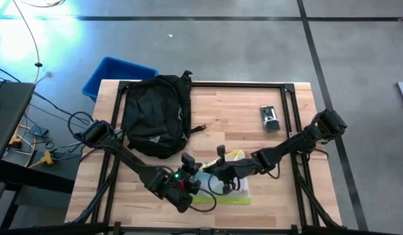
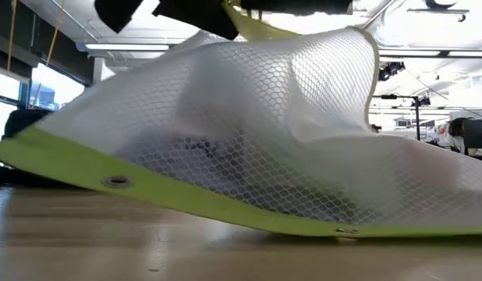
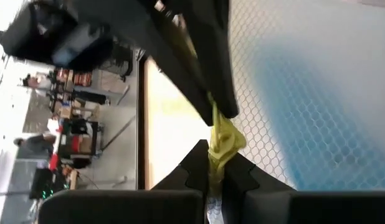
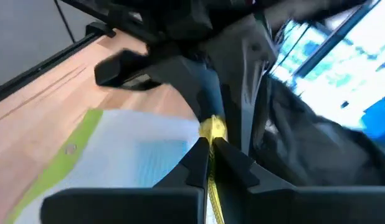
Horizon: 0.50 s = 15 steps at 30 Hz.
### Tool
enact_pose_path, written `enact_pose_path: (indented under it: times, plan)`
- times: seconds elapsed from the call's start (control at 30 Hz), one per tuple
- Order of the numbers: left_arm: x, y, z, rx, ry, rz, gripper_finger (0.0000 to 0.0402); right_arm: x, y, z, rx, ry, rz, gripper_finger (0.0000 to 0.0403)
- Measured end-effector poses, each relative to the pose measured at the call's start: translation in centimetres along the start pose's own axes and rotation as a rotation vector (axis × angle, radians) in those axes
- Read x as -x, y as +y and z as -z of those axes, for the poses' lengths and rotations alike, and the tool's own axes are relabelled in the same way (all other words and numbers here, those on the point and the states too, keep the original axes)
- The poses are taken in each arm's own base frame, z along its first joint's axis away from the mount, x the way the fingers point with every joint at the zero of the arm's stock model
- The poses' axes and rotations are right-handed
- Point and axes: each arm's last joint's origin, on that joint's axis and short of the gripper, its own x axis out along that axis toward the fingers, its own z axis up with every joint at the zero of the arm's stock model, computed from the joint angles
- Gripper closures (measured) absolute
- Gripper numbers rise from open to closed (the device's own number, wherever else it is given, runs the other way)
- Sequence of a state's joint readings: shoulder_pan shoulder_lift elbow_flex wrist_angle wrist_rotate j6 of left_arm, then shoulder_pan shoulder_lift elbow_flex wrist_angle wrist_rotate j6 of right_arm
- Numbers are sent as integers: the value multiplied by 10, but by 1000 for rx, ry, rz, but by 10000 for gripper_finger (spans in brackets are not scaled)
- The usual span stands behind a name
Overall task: Unpack backpack
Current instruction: Close the yellow zip bag
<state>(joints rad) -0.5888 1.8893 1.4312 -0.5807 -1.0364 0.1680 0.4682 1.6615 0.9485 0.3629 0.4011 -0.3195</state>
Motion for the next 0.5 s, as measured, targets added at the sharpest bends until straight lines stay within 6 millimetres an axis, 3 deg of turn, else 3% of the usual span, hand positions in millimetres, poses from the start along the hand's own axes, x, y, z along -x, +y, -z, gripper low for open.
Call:
enact_pose_path:
  times: [0.3, 0.5]
  plan:
    - [-9, 6, -3, 117, -5, -18, 401, 1, 4, -7, 12, -49, 51, 403]
    - [-7, 6, -4, 183, -12, -33, 401, 8, 16, -7, 122, 8, 117, 403]
